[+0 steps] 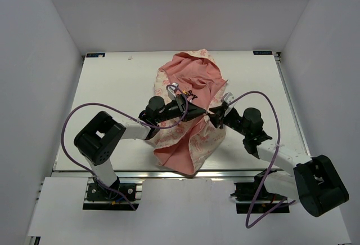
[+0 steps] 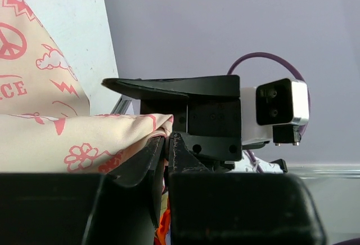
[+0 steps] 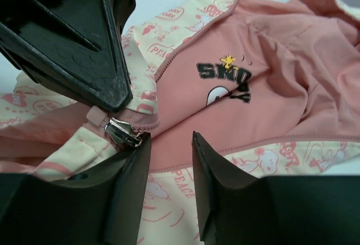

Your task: Zip up the jacket

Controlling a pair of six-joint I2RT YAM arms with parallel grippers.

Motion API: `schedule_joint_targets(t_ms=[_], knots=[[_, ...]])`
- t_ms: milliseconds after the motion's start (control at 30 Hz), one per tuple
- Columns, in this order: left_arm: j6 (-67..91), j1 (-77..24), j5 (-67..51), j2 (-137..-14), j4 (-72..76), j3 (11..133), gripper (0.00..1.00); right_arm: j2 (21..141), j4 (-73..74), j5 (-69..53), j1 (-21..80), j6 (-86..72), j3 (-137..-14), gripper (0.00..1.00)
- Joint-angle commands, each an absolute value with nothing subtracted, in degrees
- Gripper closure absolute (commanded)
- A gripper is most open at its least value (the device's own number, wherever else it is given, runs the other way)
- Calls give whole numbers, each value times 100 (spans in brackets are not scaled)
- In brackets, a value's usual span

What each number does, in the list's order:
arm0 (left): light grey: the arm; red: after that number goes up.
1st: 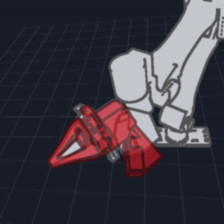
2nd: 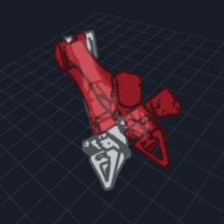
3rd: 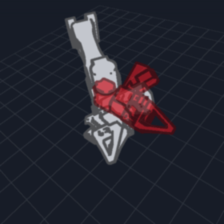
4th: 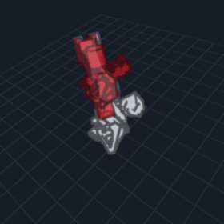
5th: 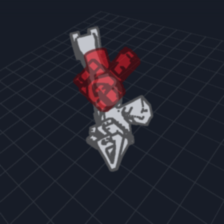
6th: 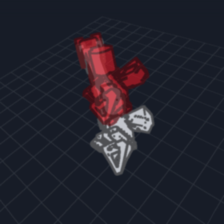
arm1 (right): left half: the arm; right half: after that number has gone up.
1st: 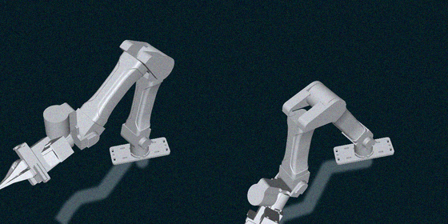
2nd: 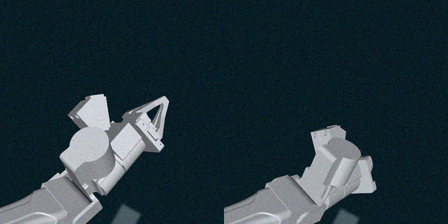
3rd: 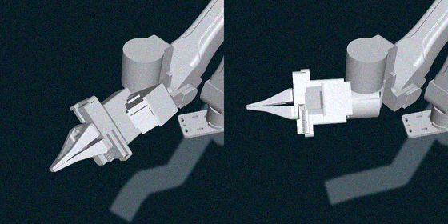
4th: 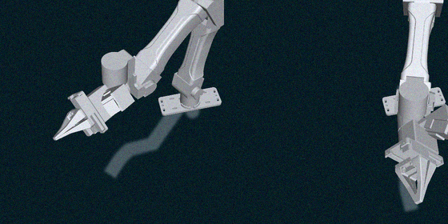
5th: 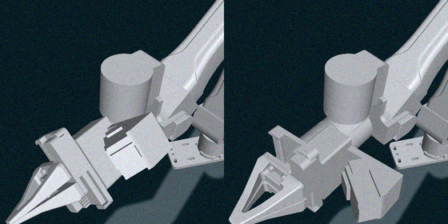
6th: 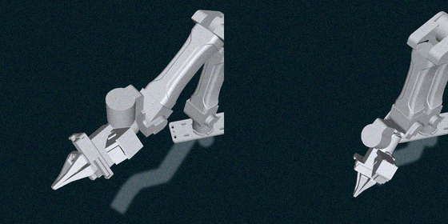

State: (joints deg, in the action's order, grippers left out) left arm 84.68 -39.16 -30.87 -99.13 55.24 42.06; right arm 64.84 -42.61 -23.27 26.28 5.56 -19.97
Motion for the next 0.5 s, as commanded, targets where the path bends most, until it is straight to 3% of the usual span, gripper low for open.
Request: schedule_joint_targets(t_ms=[0,100,300,467], knots=[[8446,-3920,-3094,-9615,5458,4245,100,6574,-5124,-2312,2672,510,-2021,60],[8438,-3920,-3129,-9615,5414,4228,100,6609,-5229,-2399,2672,510,-2030,69],[8446,-3920,-3164,-9607,5414,4236,100,6522,-4888,-2452,2672,624,-2048,100],[8394,-3911,-3129,-9475,5335,4192,100,6285,-4396,-2119,2672,721,-1986,100]])
